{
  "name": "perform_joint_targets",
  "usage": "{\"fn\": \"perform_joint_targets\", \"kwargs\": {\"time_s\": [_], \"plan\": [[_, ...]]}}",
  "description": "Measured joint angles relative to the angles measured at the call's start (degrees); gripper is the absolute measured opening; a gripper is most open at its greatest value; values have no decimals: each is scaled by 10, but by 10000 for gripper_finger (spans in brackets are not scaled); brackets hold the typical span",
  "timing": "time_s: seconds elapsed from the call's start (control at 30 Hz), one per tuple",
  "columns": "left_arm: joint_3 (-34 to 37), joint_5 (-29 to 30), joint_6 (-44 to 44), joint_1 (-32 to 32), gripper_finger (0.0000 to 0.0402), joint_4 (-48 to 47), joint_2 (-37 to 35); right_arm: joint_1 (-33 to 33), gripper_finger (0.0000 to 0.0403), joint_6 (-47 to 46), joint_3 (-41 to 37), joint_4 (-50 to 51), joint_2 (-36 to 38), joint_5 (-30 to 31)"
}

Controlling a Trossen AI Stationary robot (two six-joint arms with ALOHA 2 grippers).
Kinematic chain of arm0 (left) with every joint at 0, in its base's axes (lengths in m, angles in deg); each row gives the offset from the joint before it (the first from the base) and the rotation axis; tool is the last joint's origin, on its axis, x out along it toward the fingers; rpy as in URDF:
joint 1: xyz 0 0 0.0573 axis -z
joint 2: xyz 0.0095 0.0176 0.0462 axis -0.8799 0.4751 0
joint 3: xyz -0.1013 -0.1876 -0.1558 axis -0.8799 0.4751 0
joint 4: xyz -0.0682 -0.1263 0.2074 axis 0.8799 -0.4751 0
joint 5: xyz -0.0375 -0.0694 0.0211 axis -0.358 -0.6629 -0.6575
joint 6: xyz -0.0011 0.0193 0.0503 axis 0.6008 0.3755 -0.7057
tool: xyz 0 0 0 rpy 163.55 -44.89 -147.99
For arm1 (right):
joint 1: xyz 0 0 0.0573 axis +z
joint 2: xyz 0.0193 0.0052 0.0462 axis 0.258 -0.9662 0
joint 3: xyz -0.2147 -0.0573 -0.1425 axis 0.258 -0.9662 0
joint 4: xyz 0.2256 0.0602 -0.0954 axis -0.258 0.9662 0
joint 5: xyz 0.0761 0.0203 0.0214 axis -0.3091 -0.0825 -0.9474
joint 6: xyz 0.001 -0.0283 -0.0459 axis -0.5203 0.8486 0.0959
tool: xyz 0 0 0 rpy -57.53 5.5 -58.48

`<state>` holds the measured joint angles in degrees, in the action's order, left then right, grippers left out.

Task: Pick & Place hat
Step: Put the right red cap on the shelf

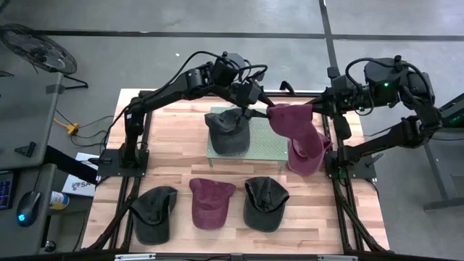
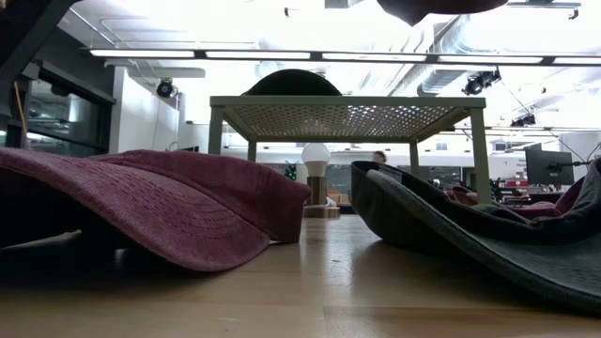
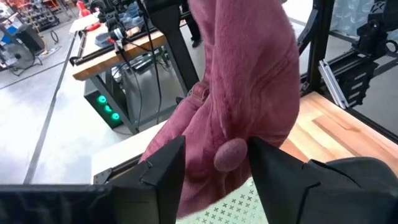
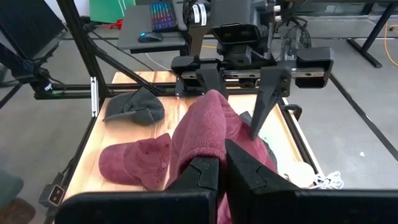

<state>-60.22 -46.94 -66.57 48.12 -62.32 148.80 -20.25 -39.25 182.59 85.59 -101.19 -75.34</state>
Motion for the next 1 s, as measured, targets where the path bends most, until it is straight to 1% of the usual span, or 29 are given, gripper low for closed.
{"fn": "perform_joint_targets", "kwargs": {"time_s": [0.1, 0.17, 0.27, 0.37, 0.4, 0.6, 0.7, 0.93, 1.0], "plan": [[0, 0, 0, 4, 150, 5, 0, 0, 0, 0, 0, 0, 0, 1], [0, 2, 0, 5, 130, 5, 0, 0, 0, 0, 0, 0, 0, 3], [0, 16, 0, 5, 87, 1, 0, 0, 0, 0, 0, 0, 0, 8], [0, 26, 0, 4, 32, -9, 0, 0, 0, 0, 0, 1, 0, 9], [0, 28, -1, 4, 24, -13, 0, 0, 0, 0, 0, 1, 0, 9], [0, 32, -2, 5, 25, -34, 0, 0, 6, -5, 0, 3, 0, 22], [0, 35, 6, 4, 25, -52, 0, 0, 21, -24, 0, 3, 2, 39], [0, 66, 36, 4, 25, -106, 0, 0, 63, -48, 1, 18, 13, 88], [0, 68, 48, 4, 25, -120, 0, 0, 74, -49, 1, 19, 11, 93]]}}
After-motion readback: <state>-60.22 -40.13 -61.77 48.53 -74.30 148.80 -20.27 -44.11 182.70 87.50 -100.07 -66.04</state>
